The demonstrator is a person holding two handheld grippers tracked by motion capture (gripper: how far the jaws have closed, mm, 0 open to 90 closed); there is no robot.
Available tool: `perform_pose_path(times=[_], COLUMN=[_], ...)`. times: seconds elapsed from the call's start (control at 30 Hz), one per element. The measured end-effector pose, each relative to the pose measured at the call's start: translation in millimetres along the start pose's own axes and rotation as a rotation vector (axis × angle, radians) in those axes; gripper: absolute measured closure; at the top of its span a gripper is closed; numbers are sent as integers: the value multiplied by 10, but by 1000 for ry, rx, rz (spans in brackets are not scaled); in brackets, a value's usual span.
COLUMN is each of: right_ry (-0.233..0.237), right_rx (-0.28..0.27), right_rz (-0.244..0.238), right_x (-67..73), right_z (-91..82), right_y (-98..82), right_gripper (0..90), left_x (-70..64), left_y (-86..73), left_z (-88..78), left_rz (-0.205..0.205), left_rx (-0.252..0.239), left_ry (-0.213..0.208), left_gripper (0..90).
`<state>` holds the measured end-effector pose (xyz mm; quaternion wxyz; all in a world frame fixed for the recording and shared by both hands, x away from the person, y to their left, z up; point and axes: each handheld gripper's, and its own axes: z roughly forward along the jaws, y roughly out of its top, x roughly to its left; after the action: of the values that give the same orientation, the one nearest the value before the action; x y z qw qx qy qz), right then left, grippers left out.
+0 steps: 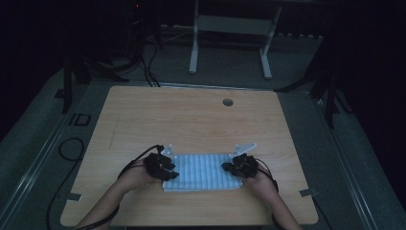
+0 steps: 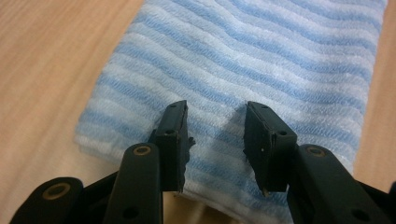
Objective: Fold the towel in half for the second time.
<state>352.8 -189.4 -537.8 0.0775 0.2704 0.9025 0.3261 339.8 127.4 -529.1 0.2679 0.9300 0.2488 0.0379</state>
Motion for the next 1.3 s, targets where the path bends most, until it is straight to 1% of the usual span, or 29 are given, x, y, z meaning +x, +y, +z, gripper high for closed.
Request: perform_pose_path(times=[0.03, 0.07, 0.13, 0.2, 0.27, 0.33, 0.37, 0.43, 0.47, 0.57, 0.63, 0.67, 0.77, 0.83, 0.87, 0.9, 0.97, 1.0, 1.03, 1.07, 1.1, 1.13, 1.17, 1.2, 1.23, 1.27, 1.3], right_ry=[3, 4, 4, 6, 8, 7, 10, 5, 7, 1, 3, 6, 8, 5, 7, 17, 28, 39, 57, 62, 61, 48, 44, 43, 44, 36, 16], right_rx=[0, 2, 4, 12, 18, 25, 27, 29, 30, 33, 34, 33, 31, 32, 29, 21, -8, -24, -43, -51, -48, -58, -70, -78, -88, -106, -117], right_rz=[1, 12, 21, 37, 44, 43, 46, 46, 49, 65, 76, 83, 95, 93, 99, 101, 94, 93, 88, 85, 87, 89, 93, 96, 91, 85, 81], right_x=[-40, -75, -155, -233, -308, -369, -398, -445, -468, -523, -563, -580, -610, -608, -604, -597, -575, -564, -551, -537, -528, -515, -506, -498, -485, -470, -455], right_z=[19, 36, 72, 105, 137, 162, 175, 197, 208, 235, 251, 256, 265, 252, 236, 212, 154, 124, 95, 73, 60, 48, 33, 22, 12, -2, -12], right_y=[25, 51, 101, 156, 206, 251, 270, 304, 319, 360, 383, 391, 403, 412, 417, 423, 430, 433, 434, 433, 435, 434, 430, 425, 419, 412, 404], right_gripper=[873, 873, 873, 873, 873, 873, 873, 873, 873, 873, 871, 870, 864, 831, 788, 725, 610, 534, 472, 416, 353, 296, 258, 181, 107, 119, 112], left_x=[42, 83, 153, 218, 288, 356, 391, 452, 480, 546, 579, 590, 596, 600, 604, 599, 579, 563, 545, 535, 518, 508, 501, 497, 489, 482, 469], left_y=[23, 44, 80, 110, 133, 150, 160, 186, 201, 245, 269, 277, 296, 294, 291, 290, 291, 294, 298, 304, 310, 315, 320, 322, 311, 303, 296], left_z=[6, 13, 30, 43, 58, 71, 76, 83, 86, 100, 105, 111, 116, 110, 99, 86, 43, 19, 3, -12, -22, -32, -41, -51, -62, -72, -73], left_rz=[-1, -7, -8, -10, -22, -25, -33, -22, -28, -24, -31, -31, -29, -41, -50, -56, -71, -71, -79, -79, -81, -86, -99, -111, -114, -101, -106], left_rx=[8, 9, 11, 10, 6, -5, -6, -2, 1, 10, 15, 17, 22, 13, 7, -3, -34, -47, -64, -73, -80, -92, -95, -107, -128, -135, -142], left_ry=[-5, -11, -3, -4, -5, -5, -11, -5, -5, 3, 11, 7, 12, 7, -2, 3, -1, 3, -4, -17, -12, -15, -22, -17, -35, -41, -19], left_gripper=[603, 603, 603, 603, 603, 603, 603, 603, 603, 603, 603, 603, 603, 599, 580, 558, 478, 473, 461, 429, 414, 410, 388, 358, 314, 258, 235])
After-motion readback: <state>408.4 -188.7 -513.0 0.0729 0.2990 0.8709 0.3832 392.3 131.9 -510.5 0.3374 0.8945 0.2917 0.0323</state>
